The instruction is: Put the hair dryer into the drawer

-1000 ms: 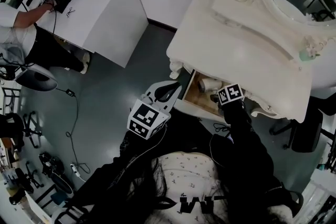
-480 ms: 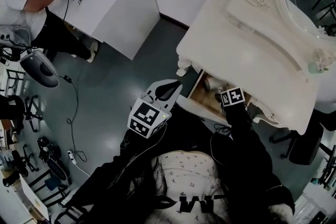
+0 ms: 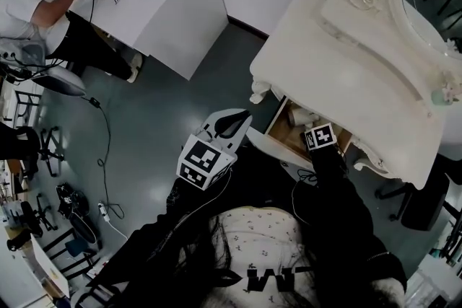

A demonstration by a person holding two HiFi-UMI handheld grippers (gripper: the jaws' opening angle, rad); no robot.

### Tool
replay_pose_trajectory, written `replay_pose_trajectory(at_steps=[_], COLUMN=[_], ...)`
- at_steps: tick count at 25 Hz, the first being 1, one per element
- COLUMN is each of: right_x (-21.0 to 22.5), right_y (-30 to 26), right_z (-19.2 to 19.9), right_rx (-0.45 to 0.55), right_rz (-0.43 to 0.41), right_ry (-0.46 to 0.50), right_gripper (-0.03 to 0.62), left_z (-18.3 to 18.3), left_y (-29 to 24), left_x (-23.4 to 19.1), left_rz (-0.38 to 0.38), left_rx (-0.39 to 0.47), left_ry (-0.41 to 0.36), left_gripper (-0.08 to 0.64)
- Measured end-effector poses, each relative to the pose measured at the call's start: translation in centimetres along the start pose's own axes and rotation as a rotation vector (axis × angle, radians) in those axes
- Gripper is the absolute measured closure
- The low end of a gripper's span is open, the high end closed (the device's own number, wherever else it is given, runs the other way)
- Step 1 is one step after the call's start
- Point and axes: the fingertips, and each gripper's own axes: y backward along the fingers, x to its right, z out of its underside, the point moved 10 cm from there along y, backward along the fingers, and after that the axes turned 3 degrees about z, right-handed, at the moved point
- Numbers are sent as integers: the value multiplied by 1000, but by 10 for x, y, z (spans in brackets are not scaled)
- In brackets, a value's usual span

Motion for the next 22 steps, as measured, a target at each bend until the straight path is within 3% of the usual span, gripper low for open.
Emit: replay_pose_trajectory(at_steps=[7, 13, 22], right_x=[0, 7, 14], right_y=[-6, 5, 52], right_z=[4, 8, 13], right_rx=[-26, -11, 168], right_rz=[28, 5, -101], right_ry=[-30, -98, -273], right_gripper=[362, 313, 313], left_z=[-4, -4, -9], left_y=[-7, -8, -17], left_x=[0, 0, -3], left_rz=[25, 36, 86], left_rx=[-11, -12, -6], left_ry=[-19, -28, -49], left_gripper=[558, 558, 558])
